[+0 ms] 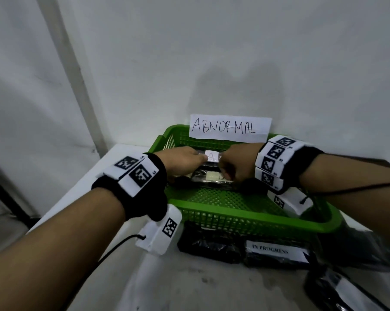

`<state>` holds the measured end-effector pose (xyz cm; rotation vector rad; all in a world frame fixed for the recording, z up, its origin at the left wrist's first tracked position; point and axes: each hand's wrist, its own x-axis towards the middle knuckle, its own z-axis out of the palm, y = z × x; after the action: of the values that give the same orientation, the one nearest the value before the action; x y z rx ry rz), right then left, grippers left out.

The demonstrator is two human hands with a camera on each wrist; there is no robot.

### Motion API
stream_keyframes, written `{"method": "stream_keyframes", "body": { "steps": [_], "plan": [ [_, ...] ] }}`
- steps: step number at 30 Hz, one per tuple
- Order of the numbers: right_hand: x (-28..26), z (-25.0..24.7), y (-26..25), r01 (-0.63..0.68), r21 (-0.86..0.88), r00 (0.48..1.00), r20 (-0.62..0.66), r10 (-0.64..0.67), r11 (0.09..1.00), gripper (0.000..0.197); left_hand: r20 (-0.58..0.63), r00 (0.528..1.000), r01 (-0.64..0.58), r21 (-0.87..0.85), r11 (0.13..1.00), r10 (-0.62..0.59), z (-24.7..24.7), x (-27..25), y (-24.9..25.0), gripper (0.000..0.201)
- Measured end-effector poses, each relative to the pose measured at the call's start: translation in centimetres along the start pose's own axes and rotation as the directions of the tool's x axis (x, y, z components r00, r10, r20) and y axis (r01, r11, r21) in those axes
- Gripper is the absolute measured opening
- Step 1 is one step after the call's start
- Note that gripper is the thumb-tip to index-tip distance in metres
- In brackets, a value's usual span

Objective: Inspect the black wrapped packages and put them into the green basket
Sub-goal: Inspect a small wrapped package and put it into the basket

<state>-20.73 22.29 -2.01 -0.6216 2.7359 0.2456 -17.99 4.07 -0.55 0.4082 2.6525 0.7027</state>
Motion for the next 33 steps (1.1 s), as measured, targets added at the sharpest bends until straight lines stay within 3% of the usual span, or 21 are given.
{"method": "stream_keyframes", "body": {
  "steps": [4,7,9,11,14,17,19,21,24,26,29,33],
  "plan": [
    [-1.0,-1.1,0.1,-0.020,0.031,0.999,-0.028,0.021,0.999,0.025,0.014,1.000,-0.016,0.104,0.994,0.014,-0.3,-0.9,0.8,0.050],
    [-2.9,-3.2,0.0,-0.041,0.086,0.987,-0.151,0.054,0.995,0.019,-0.004,0.999,-0.042,0.124,0.991,0.042,-0.9,-1.7,1.2,0.049],
    [-5.0,-4.9,-0.2,-0.066,0.130,0.961,-0.259,0.098,0.989,0.017,-0.081,0.992,-0.084,0.108,0.991,0.093,-1.6,-2.5,1.7,0.039],
    [-7.3,-6.2,-0.7,-0.077,0.171,0.932,-0.339,0.132,0.982,0.017,-0.212,0.961,-0.163,0.093,0.982,0.179,-2.4,-4.0,2.2,0.028],
    [-11.5,-6.5,-2.4,-0.064,0.237,0.898,-0.410,0.160,0.969,0.024,-0.430,0.864,-0.306,-0.031,0.951,0.264,-2.2,-7.4,3.0,0.014],
    [-15.3,-4.7,-5.0,-0.023,0.282,0.908,-0.395,0.138,0.959,0.030,-0.509,0.807,-0.387,-0.069,0.920,0.301,-0.4,-10.8,3.1,0.009],
    [-16.9,-2.6,-6.9,-0.006,0.306,0.955,-0.280,0.096,0.952,0.030,-0.480,0.825,-0.373,-0.065,0.925,0.299,1.3,-12.4,2.5,0.014],
    [-17.4,-0.4,-8.3,-0.010,0.284,0.989,-0.136,0.051,0.959,0.027,-0.388,0.878,-0.313,-0.023,0.949,0.281,3.0,-13.2,1.7,0.021],
    [-16.9,2.4,-9.4,-0.025,0.289,1.000,0.009,0.023,0.957,0.027,-0.037,0.988,-0.143,0.110,0.984,0.148,5.3,-13.6,0.1,0.025],
    [-16.1,3.7,-9.8,-0.047,0.325,0.999,0.020,0.042,0.945,0.027,0.087,0.994,-0.076,0.182,0.980,0.061,6.5,-13.2,-0.9,0.023],
    [-15.3,4.8,-10.3,-0.086,0.328,0.996,0.014,0.086,0.941,0.038,0.010,0.997,-0.082,0.156,0.984,0.081,7.3,-12.7,-2.0,0.016],
    [-15.1,4.7,-10.7,-0.085,0.274,0.996,0.004,0.087,0.958,0.050,-0.046,0.991,-0.107,0.332,0.937,0.129,8.3,-12.4,-2.8,0.028]
  ]
}}
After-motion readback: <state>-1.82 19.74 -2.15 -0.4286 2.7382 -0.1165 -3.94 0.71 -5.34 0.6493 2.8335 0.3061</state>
